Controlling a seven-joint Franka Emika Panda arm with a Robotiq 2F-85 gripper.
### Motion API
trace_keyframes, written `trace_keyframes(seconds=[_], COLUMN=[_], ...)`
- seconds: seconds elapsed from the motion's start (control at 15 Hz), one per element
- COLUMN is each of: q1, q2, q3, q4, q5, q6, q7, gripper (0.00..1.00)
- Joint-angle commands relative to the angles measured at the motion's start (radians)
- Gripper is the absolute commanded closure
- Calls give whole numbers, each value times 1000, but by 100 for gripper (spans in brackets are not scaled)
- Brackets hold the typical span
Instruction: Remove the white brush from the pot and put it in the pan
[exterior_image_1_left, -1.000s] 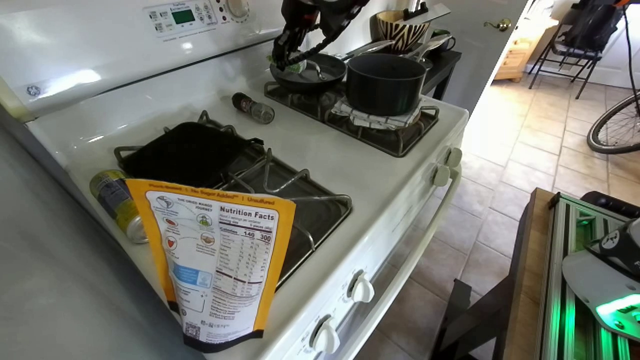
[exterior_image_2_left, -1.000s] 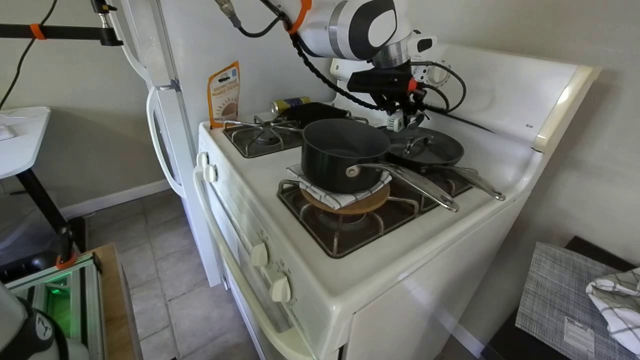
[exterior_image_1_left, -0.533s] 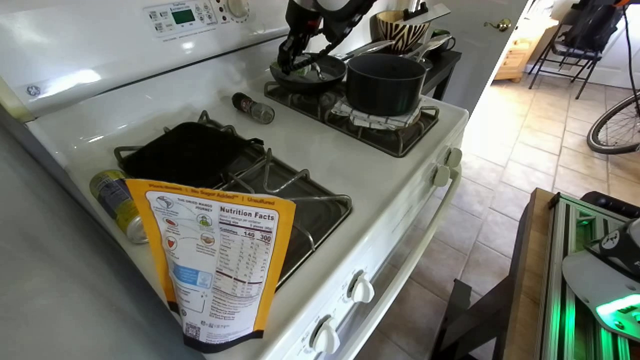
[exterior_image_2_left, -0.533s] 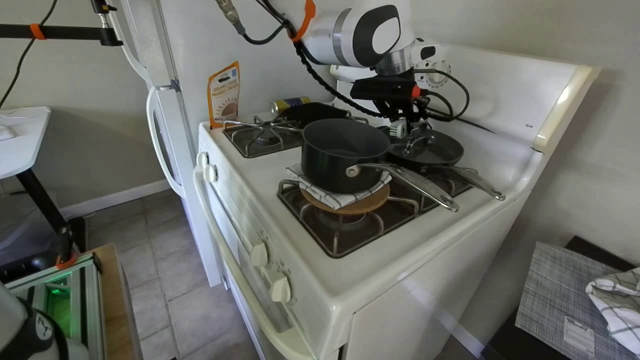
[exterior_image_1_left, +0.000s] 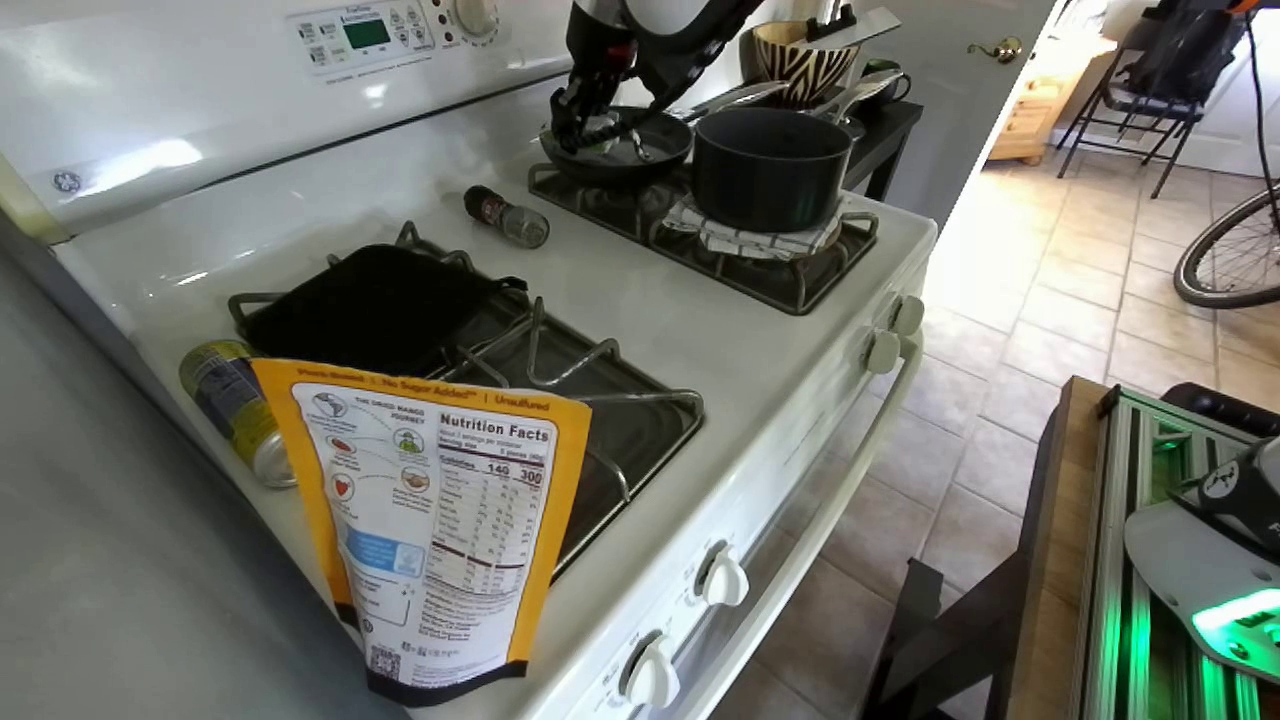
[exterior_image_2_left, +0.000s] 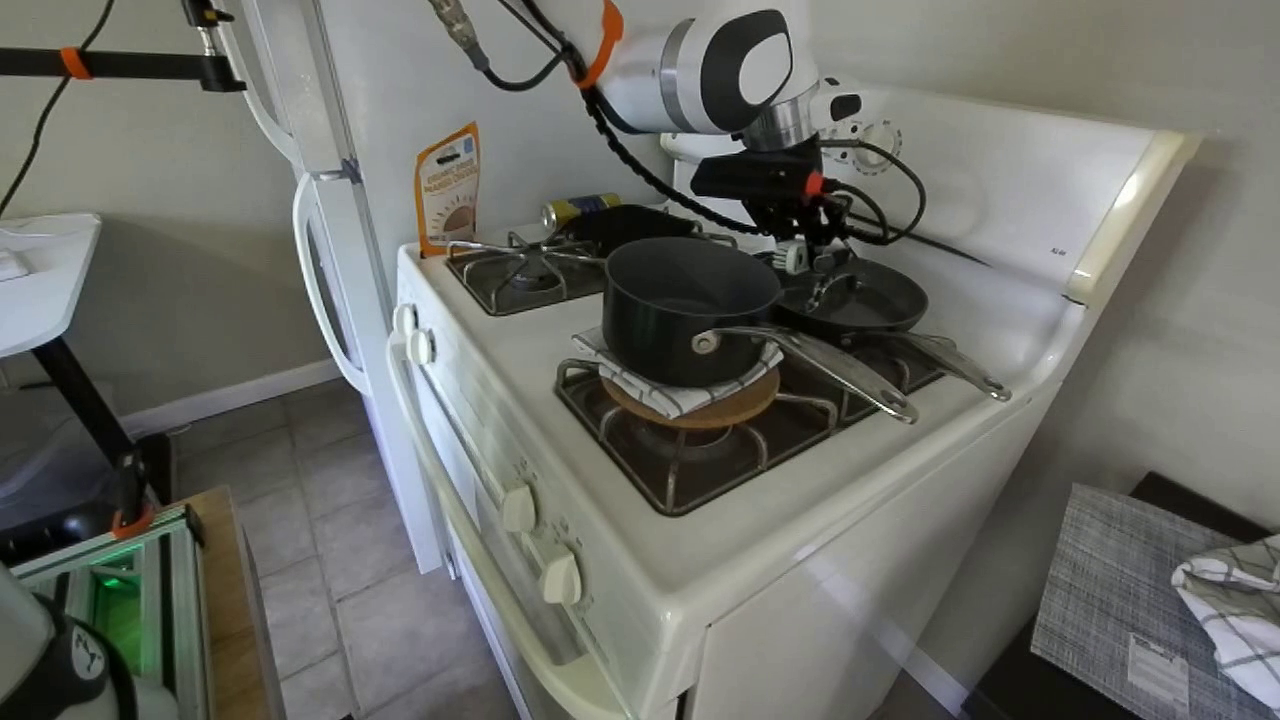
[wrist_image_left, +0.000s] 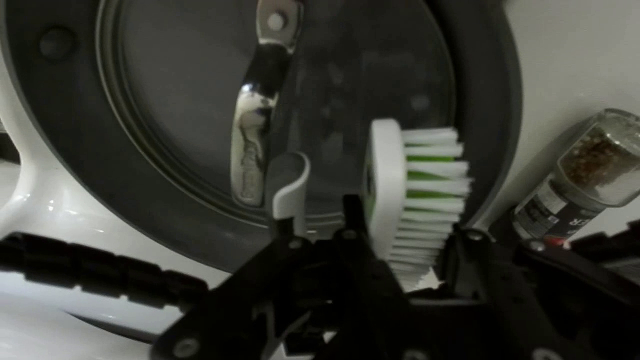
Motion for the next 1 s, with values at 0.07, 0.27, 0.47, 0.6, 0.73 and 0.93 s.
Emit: trace_keyframes(seconds=[0.07, 0.27, 0.47, 0.6, 0.73, 0.93], q1=[44, 56, 31, -13, -61, -125], q2=[-17, -19, -60, -134, -211, -347], q3=[-35, -49, -32, 13, 62, 105], q4=[-2, -2, 8, 1, 4, -5], q5=[-53, -80, -33, 73, 217, 450], q6=[-63, -111, -134, -152, -194, -287], q7=[112, 149, 171, 136, 69, -75], gripper=[45, 30, 5, 0, 0, 0])
